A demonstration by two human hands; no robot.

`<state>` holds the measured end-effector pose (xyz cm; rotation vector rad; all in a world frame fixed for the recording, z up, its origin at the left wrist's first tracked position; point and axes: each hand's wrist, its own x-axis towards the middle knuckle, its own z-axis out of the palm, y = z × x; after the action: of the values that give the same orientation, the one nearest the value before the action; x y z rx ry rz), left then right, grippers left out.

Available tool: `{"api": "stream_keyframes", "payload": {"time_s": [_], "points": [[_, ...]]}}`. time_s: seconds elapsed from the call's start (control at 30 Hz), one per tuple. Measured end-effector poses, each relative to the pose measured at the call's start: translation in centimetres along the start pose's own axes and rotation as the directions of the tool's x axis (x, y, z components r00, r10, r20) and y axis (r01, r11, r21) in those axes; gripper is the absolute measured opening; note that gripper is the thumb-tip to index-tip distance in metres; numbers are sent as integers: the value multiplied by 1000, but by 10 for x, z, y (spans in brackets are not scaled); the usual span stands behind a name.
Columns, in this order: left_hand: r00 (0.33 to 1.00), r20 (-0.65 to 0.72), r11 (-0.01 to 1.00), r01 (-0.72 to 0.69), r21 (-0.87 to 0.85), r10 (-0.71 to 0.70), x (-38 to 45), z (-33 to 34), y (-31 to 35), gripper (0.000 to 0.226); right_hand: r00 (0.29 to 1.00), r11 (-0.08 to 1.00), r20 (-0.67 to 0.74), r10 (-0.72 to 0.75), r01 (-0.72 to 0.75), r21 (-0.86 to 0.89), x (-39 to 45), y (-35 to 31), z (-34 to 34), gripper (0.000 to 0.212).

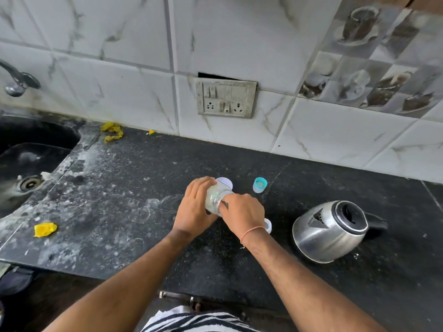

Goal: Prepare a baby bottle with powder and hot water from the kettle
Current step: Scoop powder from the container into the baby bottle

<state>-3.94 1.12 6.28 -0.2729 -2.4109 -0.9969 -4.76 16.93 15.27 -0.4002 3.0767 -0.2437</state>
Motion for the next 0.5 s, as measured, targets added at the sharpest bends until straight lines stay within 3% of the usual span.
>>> {"api": "stream_keyframes", "payload": {"time_s": [0.17,0.3,0.4,0.5], "points": [[999,6,999,-40,16,40,2,8,7,77,979,985,126,162,-168,41,5,3,-3,30],[1000,19,1000,-7,17,7,-2,8,6,81,966,974,177,190,-208,91,10,5,0,24],[999,24,999,35,-11,-35,-6,6,2,82,976,969,130,176,-195,150,9,2,2,20],[995,39,995,92,-44,-90,-6,2,-3,85,992,985,-18,123,-119,126,6,2,6,27]]}}
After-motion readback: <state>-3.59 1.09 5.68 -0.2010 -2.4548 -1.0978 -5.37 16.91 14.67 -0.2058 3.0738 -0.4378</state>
